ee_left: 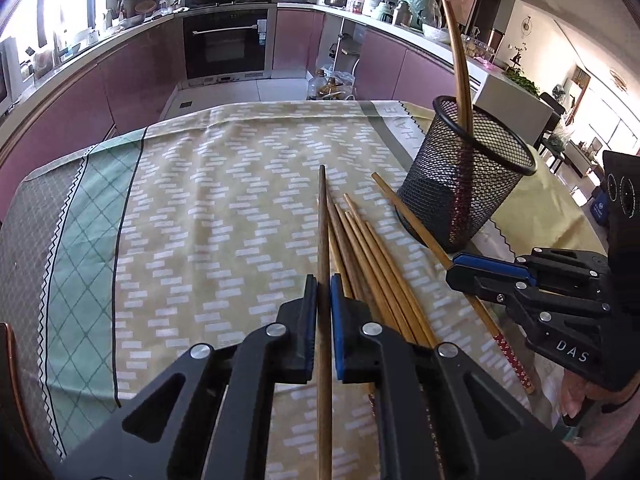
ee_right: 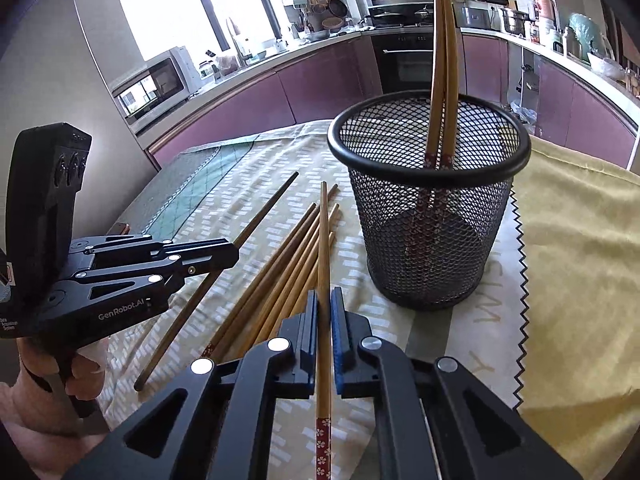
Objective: Organize utensils
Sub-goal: 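Grasp another chopstick pair from the pile with the right gripper, then raise the chopsticks upright and carry them over the mesh holder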
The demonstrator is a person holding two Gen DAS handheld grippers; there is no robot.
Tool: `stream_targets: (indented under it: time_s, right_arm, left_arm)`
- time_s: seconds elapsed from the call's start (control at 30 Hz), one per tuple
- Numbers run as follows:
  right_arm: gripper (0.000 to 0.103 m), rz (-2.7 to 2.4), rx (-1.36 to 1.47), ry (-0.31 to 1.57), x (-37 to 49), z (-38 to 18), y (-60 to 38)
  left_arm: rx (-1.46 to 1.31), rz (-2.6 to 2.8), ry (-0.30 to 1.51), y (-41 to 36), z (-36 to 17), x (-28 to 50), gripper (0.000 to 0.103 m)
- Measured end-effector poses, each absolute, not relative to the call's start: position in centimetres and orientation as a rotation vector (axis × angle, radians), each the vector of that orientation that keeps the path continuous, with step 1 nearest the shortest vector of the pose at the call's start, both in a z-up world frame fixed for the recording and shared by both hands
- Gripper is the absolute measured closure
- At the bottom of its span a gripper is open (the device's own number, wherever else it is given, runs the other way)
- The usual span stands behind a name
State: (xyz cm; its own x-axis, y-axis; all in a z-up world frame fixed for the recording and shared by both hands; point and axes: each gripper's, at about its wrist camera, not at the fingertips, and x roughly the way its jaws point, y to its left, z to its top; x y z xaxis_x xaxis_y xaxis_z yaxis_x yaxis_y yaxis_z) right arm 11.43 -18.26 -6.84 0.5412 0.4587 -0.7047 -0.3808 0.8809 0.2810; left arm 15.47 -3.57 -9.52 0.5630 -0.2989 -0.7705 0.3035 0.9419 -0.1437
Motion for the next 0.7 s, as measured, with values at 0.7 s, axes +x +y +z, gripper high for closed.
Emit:
stream_targets:
  time_s: [0.7]
  right_arm:
    - [0.097,0.560,0.160,0.718,9.0,-2.0,-21.2]
  left_arm:
    - [-0.074,-0.536,0.781,-2.0,-2.3,9.7,0.096]
